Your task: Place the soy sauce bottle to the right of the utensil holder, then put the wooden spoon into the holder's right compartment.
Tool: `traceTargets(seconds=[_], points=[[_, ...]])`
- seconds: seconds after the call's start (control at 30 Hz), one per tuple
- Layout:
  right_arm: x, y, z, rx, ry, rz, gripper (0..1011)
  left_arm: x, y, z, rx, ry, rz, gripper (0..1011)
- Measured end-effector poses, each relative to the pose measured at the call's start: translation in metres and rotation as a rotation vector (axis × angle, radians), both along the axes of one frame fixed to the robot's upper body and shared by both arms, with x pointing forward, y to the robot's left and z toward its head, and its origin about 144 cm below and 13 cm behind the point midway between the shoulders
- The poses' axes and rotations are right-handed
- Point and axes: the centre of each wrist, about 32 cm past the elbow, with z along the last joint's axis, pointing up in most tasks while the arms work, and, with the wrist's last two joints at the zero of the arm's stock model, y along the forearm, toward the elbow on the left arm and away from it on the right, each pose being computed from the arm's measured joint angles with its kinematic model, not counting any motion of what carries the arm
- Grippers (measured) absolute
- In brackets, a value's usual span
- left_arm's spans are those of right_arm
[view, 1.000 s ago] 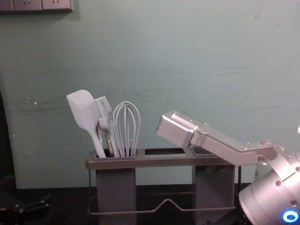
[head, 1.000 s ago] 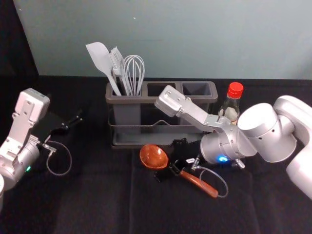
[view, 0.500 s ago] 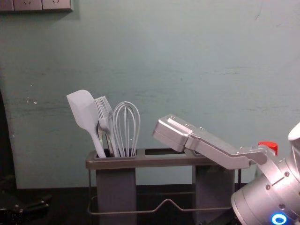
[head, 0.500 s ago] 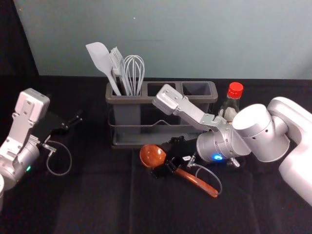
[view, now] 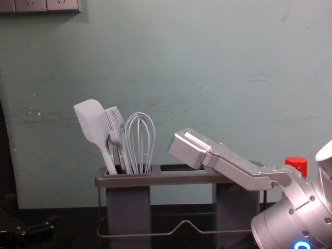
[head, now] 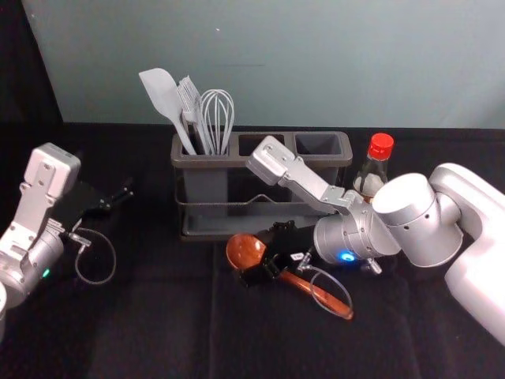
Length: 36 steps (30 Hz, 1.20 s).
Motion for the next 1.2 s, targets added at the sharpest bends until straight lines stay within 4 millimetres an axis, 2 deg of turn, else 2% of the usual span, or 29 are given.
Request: traceTargets(seconds=[1.1, 1.2], points=[[-0.002, 0.001, -0.010, -0.002, 0.010, 0.008, 1002, 0.000, 0.000, 0.000, 0.000, 0.000, 0.000, 1005], [-0.003, 0.001, -0.011, -0.002, 0.008, 0.010, 954, 0.000, 0.000, 0.000, 0.000, 0.000, 0.000, 1005]])
